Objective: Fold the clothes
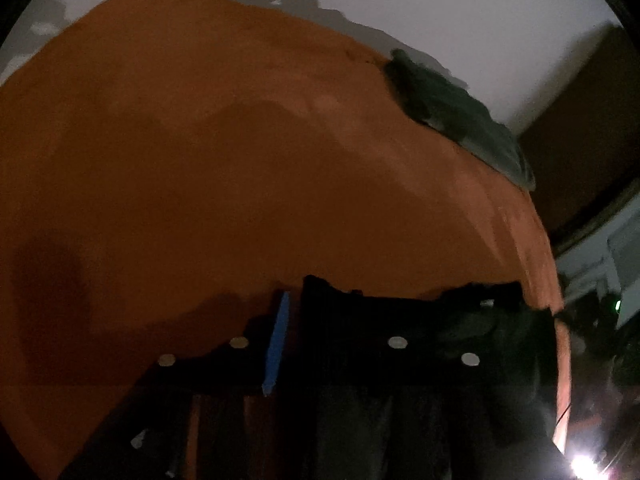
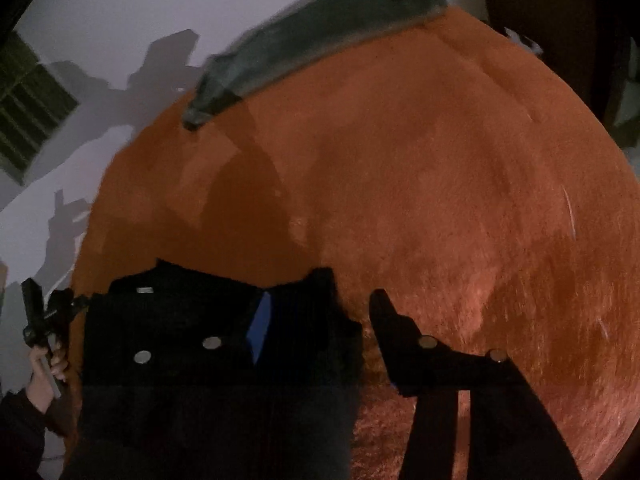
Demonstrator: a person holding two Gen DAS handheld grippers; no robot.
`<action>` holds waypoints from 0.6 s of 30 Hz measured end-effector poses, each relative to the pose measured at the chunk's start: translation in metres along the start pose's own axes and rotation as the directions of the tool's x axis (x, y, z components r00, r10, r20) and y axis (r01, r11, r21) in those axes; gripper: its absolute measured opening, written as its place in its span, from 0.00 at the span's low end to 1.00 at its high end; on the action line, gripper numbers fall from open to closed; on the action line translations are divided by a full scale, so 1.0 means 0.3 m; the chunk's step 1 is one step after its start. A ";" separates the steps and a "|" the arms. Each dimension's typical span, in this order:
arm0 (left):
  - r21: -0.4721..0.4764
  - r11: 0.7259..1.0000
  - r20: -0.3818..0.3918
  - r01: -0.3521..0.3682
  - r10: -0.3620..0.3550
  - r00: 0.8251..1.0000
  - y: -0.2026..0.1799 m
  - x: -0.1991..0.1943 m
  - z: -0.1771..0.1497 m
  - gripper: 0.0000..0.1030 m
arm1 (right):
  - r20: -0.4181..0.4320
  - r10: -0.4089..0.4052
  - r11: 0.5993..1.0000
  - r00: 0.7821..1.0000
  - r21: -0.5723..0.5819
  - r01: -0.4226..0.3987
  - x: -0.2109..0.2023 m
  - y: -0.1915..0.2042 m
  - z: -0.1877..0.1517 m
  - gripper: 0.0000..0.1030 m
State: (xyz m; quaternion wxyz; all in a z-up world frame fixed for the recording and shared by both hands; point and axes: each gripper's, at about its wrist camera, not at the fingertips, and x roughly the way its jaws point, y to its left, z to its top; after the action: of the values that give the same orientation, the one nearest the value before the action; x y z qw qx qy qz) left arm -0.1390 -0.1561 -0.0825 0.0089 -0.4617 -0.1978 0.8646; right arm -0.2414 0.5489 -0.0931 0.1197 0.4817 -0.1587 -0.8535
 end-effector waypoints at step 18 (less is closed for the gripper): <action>0.070 0.980 0.153 -0.186 0.174 0.973 -0.075 -0.005 0.008 0.05 | 0.196 -0.108 0.983 0.975 -0.127 0.134 -0.061 0.114 0.050 0.02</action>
State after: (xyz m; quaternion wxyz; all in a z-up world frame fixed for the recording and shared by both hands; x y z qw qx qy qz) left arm -0.1437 -0.1366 -0.0722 -0.0647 -0.4123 -0.1185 0.9010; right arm -0.2433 0.5263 -0.0581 0.0853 0.3982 -0.0794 -0.9099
